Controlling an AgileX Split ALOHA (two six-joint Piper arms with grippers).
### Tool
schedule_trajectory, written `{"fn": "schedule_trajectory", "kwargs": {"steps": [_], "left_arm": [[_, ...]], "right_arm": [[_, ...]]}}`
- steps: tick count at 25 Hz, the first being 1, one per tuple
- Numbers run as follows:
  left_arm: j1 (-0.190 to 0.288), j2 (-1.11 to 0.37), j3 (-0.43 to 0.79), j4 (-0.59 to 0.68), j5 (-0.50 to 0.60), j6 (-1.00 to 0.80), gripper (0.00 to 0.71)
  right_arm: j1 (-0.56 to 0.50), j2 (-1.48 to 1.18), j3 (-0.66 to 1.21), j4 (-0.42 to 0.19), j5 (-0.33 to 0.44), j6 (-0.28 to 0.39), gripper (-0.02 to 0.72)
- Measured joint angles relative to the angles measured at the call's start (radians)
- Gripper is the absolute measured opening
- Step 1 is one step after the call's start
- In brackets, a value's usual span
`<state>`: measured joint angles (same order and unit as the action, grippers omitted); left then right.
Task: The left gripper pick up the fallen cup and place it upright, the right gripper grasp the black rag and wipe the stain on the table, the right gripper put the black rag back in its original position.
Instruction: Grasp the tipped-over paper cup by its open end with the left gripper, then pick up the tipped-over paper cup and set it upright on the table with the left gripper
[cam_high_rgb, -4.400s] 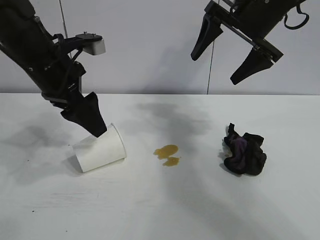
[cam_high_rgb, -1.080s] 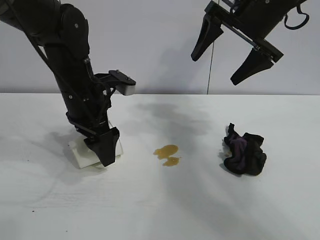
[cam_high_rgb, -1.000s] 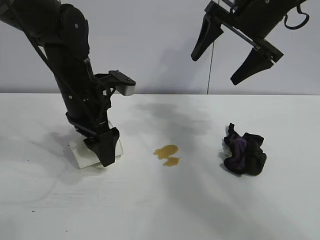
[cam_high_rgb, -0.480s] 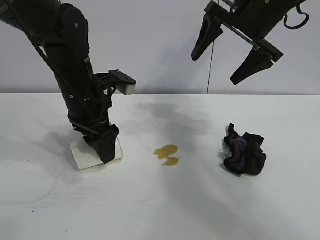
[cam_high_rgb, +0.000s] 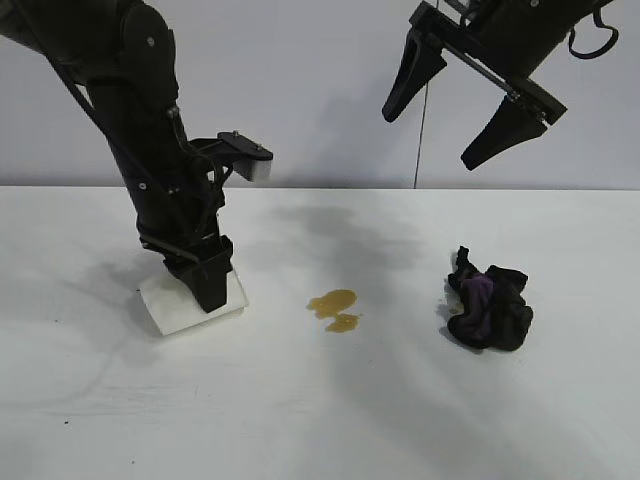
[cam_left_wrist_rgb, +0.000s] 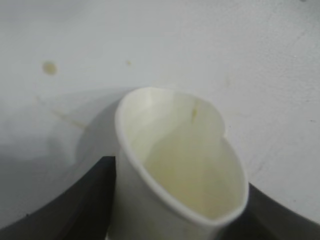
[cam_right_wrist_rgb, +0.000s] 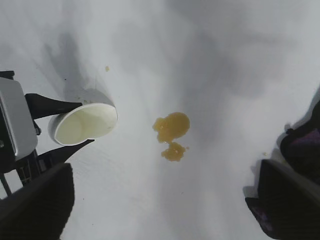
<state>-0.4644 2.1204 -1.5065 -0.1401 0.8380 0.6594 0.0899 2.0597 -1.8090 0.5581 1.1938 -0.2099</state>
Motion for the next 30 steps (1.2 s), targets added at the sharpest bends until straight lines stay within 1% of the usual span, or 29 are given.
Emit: {"fn": "schedule_trajectory", "kwargs": {"steps": [5,7,8,11,13,17,20,23,27,30], "left_arm": [[0.001,-0.109,-0.02,-0.016,-0.022,0.0,0.381],[0.012,-0.152,-0.02,-0.066,-0.039,0.0,0.381],[0.025,-0.173,-0.02,-0.107,-0.048,0.004,0.381],[0.079,-0.196,-0.02,-0.251,-0.064,0.053,0.393],[0.132,-0.198,-0.02,-0.377,-0.057,0.115,0.411],[0.233,-0.199,0.004,-0.628,-0.015,0.275,0.424],[0.292,-0.199,0.03,-0.793,0.036,0.407,0.424],[0.341,-0.199,0.072,-0.941,0.103,0.56,0.424],[0.387,-0.2,0.157,-1.111,0.176,0.743,0.424],[0.409,-0.201,0.236,-1.223,0.194,0.876,0.424]], "right_arm": [[0.0,0.0,0.0,0.0,0.0,0.0,0.694],[0.0,0.0,0.0,0.0,0.0,0.0,0.694],[0.0,0.0,0.0,0.0,0.0,0.0,0.694],[0.0,0.0,0.0,0.0,0.002,0.0,0.694],[0.0,0.0,0.0,0.0,0.007,0.0,0.694],[0.0,0.0,0.0,-0.004,0.011,0.0,0.694],[0.0,0.0,0.0,-0.006,0.011,0.0,0.694],[0.0,0.0,0.0,-0.007,0.011,0.0,0.694],[0.0,0.0,0.0,-0.008,0.01,0.0,0.694],[0.0,0.0,0.0,-0.013,0.008,0.0,0.694]]}}
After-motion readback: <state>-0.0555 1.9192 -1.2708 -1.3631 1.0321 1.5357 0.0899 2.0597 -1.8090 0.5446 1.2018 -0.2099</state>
